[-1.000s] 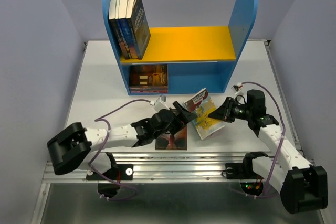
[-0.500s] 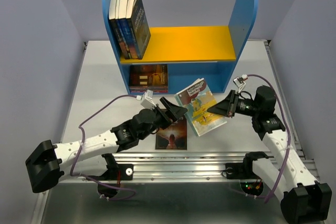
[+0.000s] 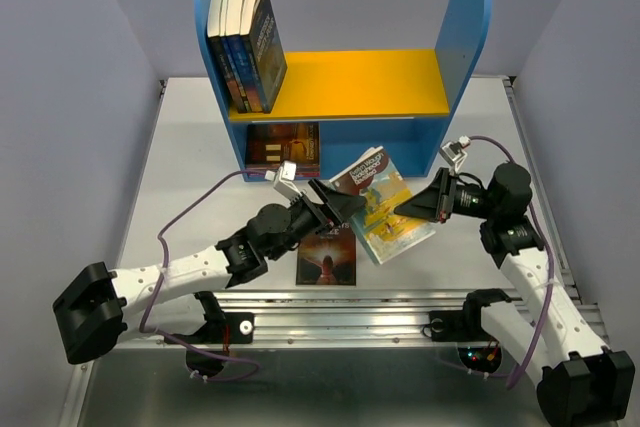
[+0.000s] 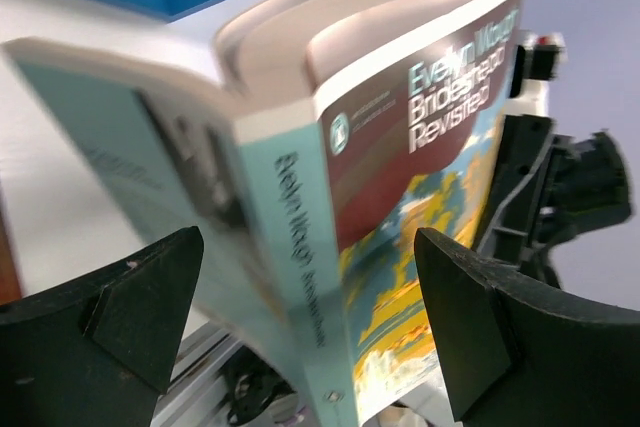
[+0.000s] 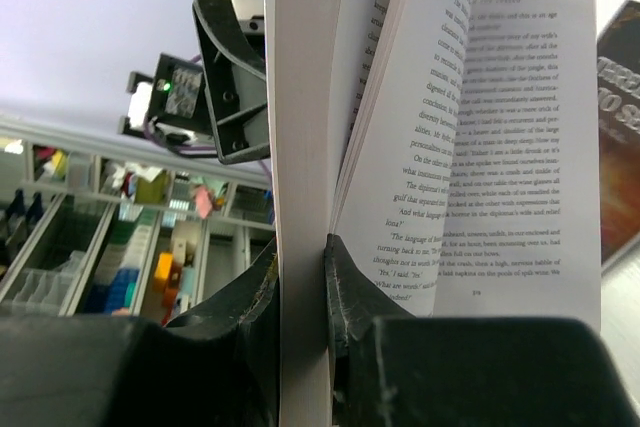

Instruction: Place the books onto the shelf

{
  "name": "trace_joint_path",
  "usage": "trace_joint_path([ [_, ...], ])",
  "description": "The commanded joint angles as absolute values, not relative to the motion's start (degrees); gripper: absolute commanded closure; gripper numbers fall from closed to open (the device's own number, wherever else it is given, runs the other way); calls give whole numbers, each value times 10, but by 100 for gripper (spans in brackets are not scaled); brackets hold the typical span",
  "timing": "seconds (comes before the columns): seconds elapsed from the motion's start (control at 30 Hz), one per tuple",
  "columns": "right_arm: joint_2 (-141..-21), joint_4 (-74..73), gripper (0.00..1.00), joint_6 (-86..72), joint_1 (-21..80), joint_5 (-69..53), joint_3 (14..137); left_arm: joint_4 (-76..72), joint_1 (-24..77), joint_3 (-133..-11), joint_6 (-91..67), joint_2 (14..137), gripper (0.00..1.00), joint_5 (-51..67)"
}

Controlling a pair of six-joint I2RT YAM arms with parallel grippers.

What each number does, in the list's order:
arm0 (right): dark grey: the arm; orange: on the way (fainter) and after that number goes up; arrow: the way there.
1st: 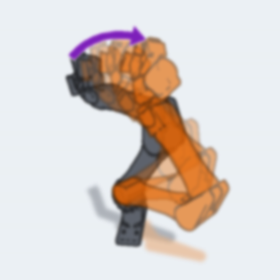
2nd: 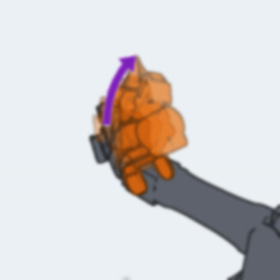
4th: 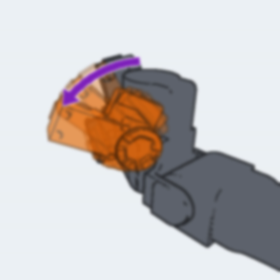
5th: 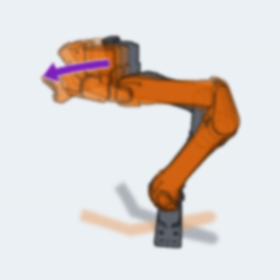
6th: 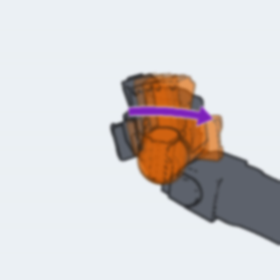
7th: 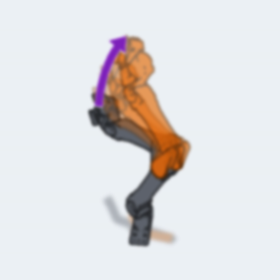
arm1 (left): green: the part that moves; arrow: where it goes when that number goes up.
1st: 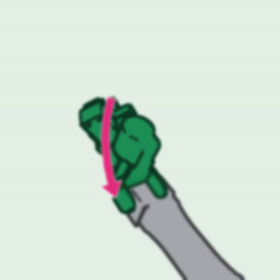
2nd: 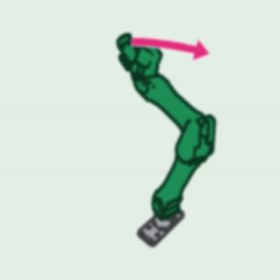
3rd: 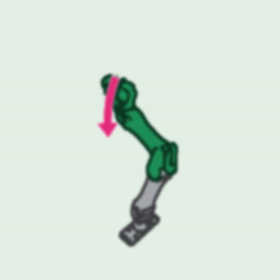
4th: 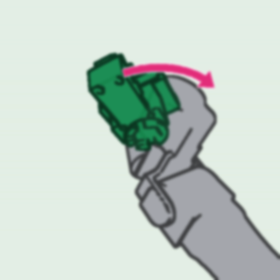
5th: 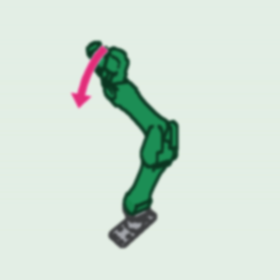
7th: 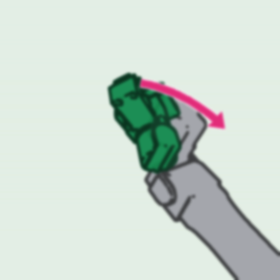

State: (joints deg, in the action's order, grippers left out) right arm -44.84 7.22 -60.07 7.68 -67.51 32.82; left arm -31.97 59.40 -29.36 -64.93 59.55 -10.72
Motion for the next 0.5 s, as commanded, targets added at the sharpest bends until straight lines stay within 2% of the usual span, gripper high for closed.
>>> trace_joint_path([
  [0.0,-448,225,99,-667,107,-707,333,-466,586,-279,-618,599,1,-74],
  [0.2,-487,228,99,-643,150,-698,329,-521,575,-288,-601,611,2,-37],
  [0.3,-502,193,99,-612,150,-691,333,-531,574,-294,-586,608,32,-27],
  [0.33,-505,180,99,-591,150,-686,335,-530,574,-296,-585,606,57,-27],
  [0.4,-516,148,99,-570,150,-672,344,-518,573,-293,-590,596,81,-30],
  [0.47,-526,100,99,-528,150,-646,355,-505,573,-286,-596,585,100,-39],
])
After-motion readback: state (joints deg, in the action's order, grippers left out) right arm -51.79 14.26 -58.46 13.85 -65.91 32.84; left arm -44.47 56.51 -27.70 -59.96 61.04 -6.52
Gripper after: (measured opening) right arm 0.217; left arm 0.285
